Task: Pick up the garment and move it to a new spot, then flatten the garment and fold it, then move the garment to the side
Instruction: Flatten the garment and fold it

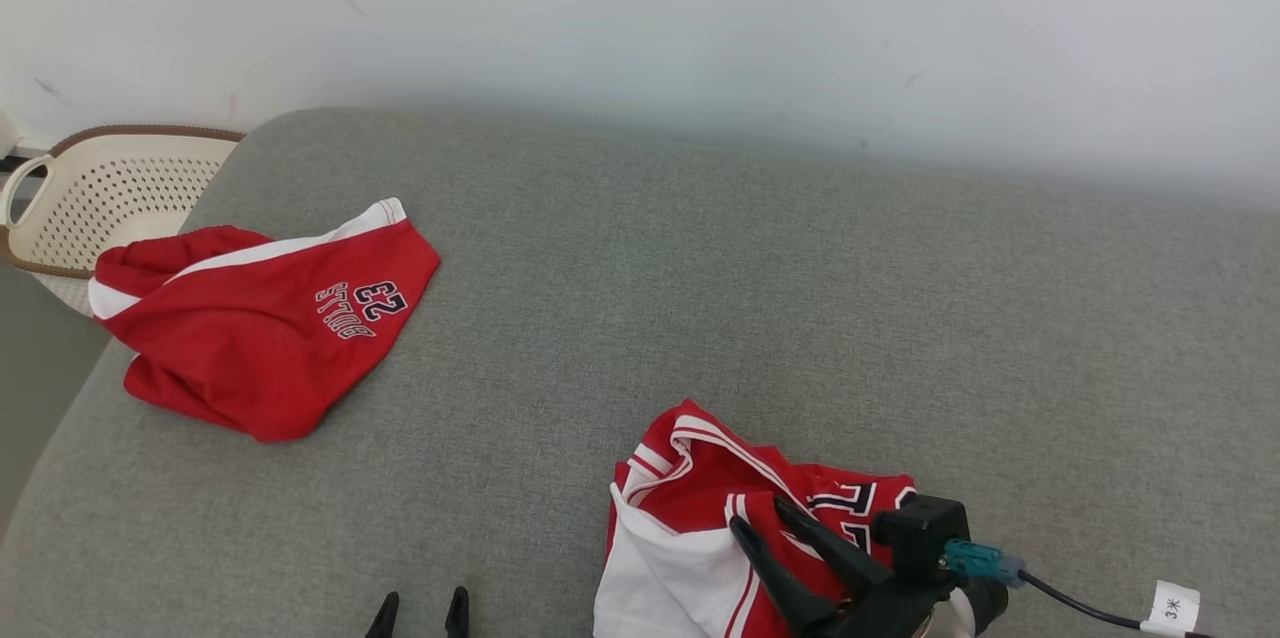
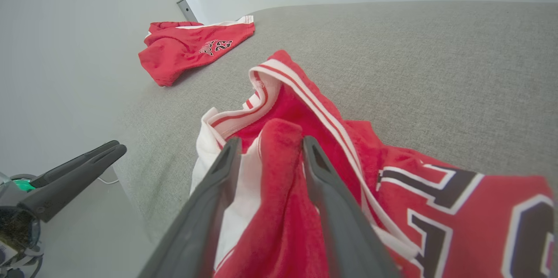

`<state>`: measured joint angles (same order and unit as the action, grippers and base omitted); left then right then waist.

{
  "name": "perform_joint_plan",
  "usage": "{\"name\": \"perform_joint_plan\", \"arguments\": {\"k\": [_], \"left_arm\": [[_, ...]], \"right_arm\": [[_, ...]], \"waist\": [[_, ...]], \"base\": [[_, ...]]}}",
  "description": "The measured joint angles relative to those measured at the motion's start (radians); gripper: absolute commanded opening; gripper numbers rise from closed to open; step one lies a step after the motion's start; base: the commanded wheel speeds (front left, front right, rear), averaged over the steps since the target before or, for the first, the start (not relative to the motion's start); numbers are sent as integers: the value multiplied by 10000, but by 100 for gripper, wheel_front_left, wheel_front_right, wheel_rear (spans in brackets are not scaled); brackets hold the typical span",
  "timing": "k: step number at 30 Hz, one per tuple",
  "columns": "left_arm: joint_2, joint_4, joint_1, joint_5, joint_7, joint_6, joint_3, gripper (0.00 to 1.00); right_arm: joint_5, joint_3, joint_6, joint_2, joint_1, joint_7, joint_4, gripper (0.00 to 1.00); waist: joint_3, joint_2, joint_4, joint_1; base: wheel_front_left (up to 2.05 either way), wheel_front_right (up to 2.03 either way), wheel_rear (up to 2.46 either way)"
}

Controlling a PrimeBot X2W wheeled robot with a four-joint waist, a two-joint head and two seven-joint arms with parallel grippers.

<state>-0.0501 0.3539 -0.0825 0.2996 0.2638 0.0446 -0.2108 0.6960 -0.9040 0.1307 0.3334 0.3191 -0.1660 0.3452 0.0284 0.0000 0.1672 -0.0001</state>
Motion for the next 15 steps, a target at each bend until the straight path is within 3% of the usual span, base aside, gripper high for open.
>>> {"name": "perform_joint_plan", "arguments": {"k": [1, 2, 3, 4, 5, 15], "left_arm": [[0, 0, 9, 0, 0, 0, -2, 100], [0, 0, 10, 0, 0, -2, 2, 100], [2, 0, 11, 0, 0, -2, -4, 100], [0, 0, 12, 0, 0, -2, -6, 100], [0, -2, 12, 2, 0, -2, -6, 100], [0, 0, 6, -10, 0, -71, -36, 100]], "right_arm": [[-25, 38, 0, -27, 0, 4, 58, 67], [-42, 38, 0, -59, 1, 29, 88, 49], [-65, 36, 0, -90, 1, 33, 125, 41], [-123, -8, 0, -113, 3, 27, 119, 13], [-138, -59, 0, -134, 10, 10, 84, 0], [-56, -1243, 0, -115, 256, 184, -683, 0]], "waist": [[5, 0, 22, 0], [8, 0, 37, 0], [8, 0, 48, 0], [5, 0, 52, 0], [5, 0, 53, 0], [-71, 0, 68, 1]], "base": [[0, 0, 0], [0, 0, 0], [0, 0, 0], [0, 0, 0], [0, 0, 0], [0, 0, 0]]}}
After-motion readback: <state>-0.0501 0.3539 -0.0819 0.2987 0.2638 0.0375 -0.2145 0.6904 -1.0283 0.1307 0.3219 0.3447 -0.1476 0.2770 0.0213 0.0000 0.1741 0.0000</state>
